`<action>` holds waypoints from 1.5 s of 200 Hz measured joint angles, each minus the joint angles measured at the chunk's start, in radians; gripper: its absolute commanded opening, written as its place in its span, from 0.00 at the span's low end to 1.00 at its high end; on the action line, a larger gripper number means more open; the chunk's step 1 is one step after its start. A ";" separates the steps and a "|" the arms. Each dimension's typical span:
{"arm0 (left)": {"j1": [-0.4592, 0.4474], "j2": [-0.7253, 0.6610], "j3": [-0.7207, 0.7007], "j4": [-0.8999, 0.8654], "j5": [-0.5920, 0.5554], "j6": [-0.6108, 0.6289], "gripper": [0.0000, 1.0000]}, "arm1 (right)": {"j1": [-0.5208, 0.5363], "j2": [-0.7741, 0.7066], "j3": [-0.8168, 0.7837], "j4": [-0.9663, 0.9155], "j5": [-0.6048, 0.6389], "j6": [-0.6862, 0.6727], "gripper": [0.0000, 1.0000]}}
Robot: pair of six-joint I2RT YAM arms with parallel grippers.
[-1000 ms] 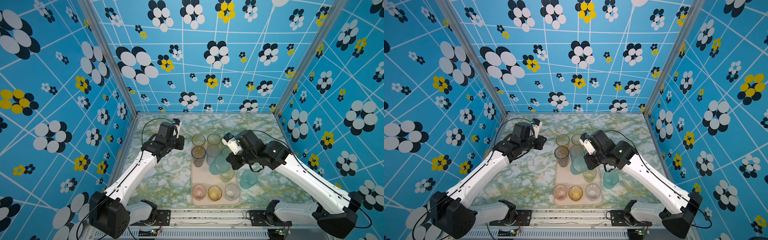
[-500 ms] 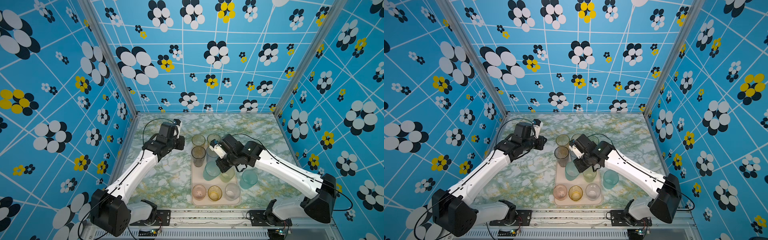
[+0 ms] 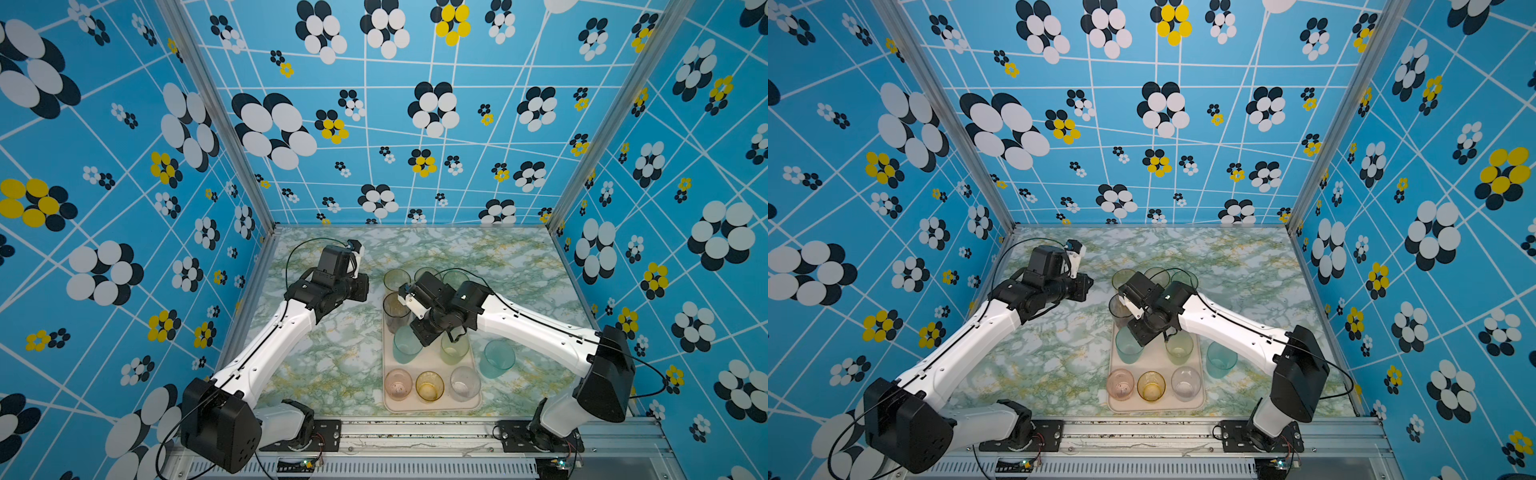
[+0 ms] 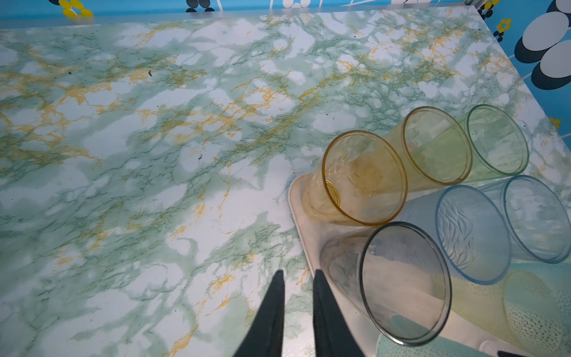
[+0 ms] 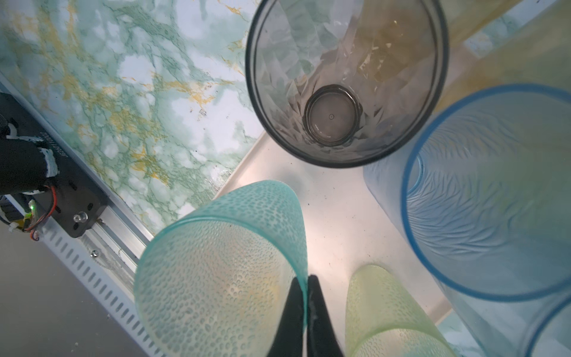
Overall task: Place the glasses into the tray
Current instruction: Place the glass on the tray.
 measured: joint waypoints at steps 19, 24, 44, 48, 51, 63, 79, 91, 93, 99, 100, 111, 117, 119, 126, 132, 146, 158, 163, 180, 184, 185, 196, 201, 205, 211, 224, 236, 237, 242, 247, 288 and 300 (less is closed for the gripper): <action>0.000 0.000 0.000 0.000 0.000 0.000 0.20 | 0.009 0.031 0.019 -0.001 0.009 0.004 0.01; 0.000 0.000 0.000 0.000 0.000 0.000 0.20 | 0.012 0.039 0.025 -0.001 0.011 0.004 0.01; 0.000 0.000 0.000 0.000 0.000 0.001 0.20 | 0.019 0.070 0.045 -0.001 0.020 0.007 0.01; 0.000 0.000 0.000 0.000 0.000 0.001 0.20 | 0.019 0.074 0.049 -0.002 0.022 0.007 0.01; 0.000 0.000 0.000 0.000 0.000 0.001 0.20 | 0.020 0.077 0.051 -0.002 0.023 0.007 0.01; 0.001 0.000 0.000 0.000 0.000 0.002 0.20 | 0.022 0.087 0.059 -0.002 0.024 0.007 0.01; 0.004 0.000 0.000 0.000 0.000 0.003 0.20 | 0.026 0.098 0.069 -0.002 0.024 0.007 0.01; 0.006 0.000 0.000 0.000 0.000 0.004 0.20 | 0.027 0.106 0.076 -0.002 0.024 0.007 0.01; 0.007 0.000 0.000 0.000 0.000 0.004 0.20 | 0.027 0.107 0.077 -0.002 0.024 0.007 0.01; 0.008 0.000 0.000 0.000 0.000 0.004 0.20 | 0.029 0.111 0.080 -0.002 0.024 0.007 0.01; 0.008 0.000 0.000 0.000 0.000 0.004 0.20 | 0.030 0.112 0.080 -0.002 0.024 0.007 0.01; 0.010 0.000 -0.002 0.000 0.000 0.004 0.20 | 0.031 0.120 0.084 -0.005 0.024 0.007 0.02; 0.011 0.000 -0.003 0.000 0.000 0.005 0.20 | 0.032 0.124 0.085 -0.004 0.024 0.007 0.02; 0.012 0.000 -0.004 0.000 0.000 0.004 0.20 | 0.032 0.125 0.085 -0.005 0.024 0.007 0.02; 0.013 0.000 -0.005 0.000 0.000 0.005 0.20 | 0.032 0.128 0.085 -0.006 0.024 0.007 0.02; 0.013 0.000 -0.006 0.000 0.000 0.005 0.20 | 0.032 0.130 0.085 -0.006 0.024 0.007 0.01; 0.013 0.000 -0.006 0.000 0.000 0.011 0.20 | 0.032 0.133 0.085 -0.006 0.024 0.006 0.02; 0.013 0.000 -0.006 0.000 0.000 0.011 0.20 | 0.032 0.134 0.085 -0.006 0.024 0.007 0.02; 0.013 0.000 -0.006 0.000 0.000 0.011 0.20 | 0.032 0.134 0.085 -0.006 0.024 0.007 0.02; 0.013 0.000 -0.006 0.000 0.000 0.011 0.20 | 0.032 0.135 0.085 -0.007 0.024 0.006 0.02; 0.013 0.000 -0.006 0.000 0.000 0.011 0.20 | 0.032 0.136 0.086 -0.006 0.024 0.006 0.02; 0.013 0.000 -0.006 0.000 0.000 0.011 0.20 | 0.032 0.137 0.085 -0.006 0.024 0.007 0.02; 0.013 0.000 -0.006 0.000 0.000 0.011 0.20 | 0.032 0.139 0.086 -0.006 0.024 0.006 0.02; 0.013 0.000 -0.006 0.000 0.000 0.011 0.20 | 0.032 0.141 0.086 -0.007 0.024 0.006 0.02; 0.013 0.000 -0.006 0.000 0.000 0.011 0.20 | 0.032 0.142 0.086 -0.007 0.024 0.006 0.02; 0.013 0.000 -0.006 0.000 0.000 0.011 0.20 | 0.032 0.144 0.086 -0.007 0.024 0.006 0.02; 0.013 0.000 -0.007 0.000 0.000 0.011 0.20 | 0.032 0.151 0.089 -0.009 0.024 0.006 0.03; 0.015 0.000 -0.010 0.000 0.000 0.011 0.20 | 0.033 0.158 0.091 -0.010 0.024 0.006 0.03; 0.015 0.000 -0.010 0.000 0.000 0.011 0.20 | 0.033 0.158 0.091 -0.010 0.024 0.006 0.03; 0.017 0.000 -0.011 0.000 0.000 0.011 0.20 | 0.033 0.161 0.092 -0.010 0.024 0.006 0.03; 0.018 0.000 -0.012 0.000 0.000 0.011 0.20 | 0.034 0.164 0.093 -0.011 0.024 0.006 0.03; 0.019 0.000 -0.012 0.000 0.000 0.011 0.20 | 0.034 0.175 0.110 -0.022 0.025 0.006 0.04; 0.019 0.000 -0.012 -0.001 0.000 0.011 0.20 | 0.034 0.177 0.112 -0.024 0.025 0.006 0.05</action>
